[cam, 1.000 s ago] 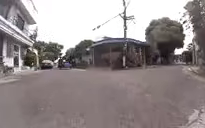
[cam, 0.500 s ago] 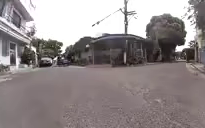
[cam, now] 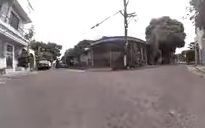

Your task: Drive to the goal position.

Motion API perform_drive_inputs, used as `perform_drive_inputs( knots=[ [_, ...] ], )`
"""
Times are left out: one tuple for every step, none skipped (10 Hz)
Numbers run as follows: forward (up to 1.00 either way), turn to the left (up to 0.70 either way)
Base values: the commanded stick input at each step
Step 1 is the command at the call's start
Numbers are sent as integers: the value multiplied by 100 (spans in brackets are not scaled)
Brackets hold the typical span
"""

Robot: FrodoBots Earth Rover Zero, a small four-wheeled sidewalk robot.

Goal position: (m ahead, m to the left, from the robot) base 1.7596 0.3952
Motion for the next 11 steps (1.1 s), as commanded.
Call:
perform_drive_inputs(
  knots=[
    [70, 0],
    [70, 0],
    [70, 0],
    [70, 0],
    [70, 0],
    [70, 0],
    [70, 0],
    [70, 0],
    [70, 0],
    [70, 0],
    [70, 0]
  ],
)
